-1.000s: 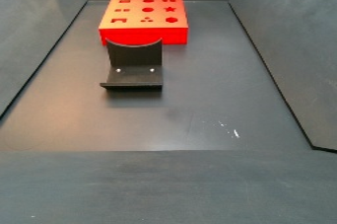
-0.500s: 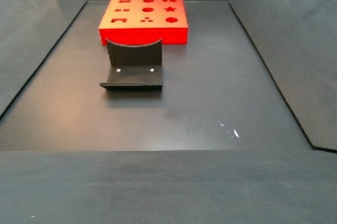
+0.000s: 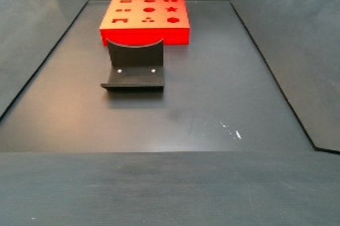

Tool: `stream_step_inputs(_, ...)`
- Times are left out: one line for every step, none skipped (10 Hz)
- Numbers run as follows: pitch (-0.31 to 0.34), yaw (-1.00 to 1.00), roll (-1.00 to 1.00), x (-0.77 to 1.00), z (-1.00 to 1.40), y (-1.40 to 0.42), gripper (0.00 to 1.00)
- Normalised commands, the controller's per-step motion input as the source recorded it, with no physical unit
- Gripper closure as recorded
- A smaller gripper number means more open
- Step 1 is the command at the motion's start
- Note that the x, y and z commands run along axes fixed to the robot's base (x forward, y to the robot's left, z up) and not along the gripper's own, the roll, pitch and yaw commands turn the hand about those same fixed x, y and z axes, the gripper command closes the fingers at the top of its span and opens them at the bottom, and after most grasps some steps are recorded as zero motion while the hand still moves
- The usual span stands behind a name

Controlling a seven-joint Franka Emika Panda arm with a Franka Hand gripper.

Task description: Insert the square-circle object.

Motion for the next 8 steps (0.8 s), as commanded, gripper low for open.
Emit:
stream_step_inputs(-0.039, -0.48, 0.46, 0.30, -0.04, -0.31, 1.00)
stream_step_inputs(-0.099, -0.83, 0.40, 0.04, -0.16, -0.05, 1.00)
stream_step_inputs(-0.090, -0.89, 0.34, 0.02, -0.14, 0.00, 1.00)
stream_step_inputs(-0.040, -0.99, 0.18, 0.00, -0.16, 0.00, 1.00)
stream_step_inputs(-0.026, -0.91, 0.18, 0.13, -0.32, 0.00, 1.00)
stream_step_inputs(0.011, -0.78, 0.15, 0.19, -0.33, 0.00, 1.00)
stream_step_inputs(0.131, -0.75, 0.14, 0.08, -0.37, 0.01, 1.00)
stream_step_inputs(0.164, -0.78, 0.08, 0.05, -0.33, 0.04, 1.00)
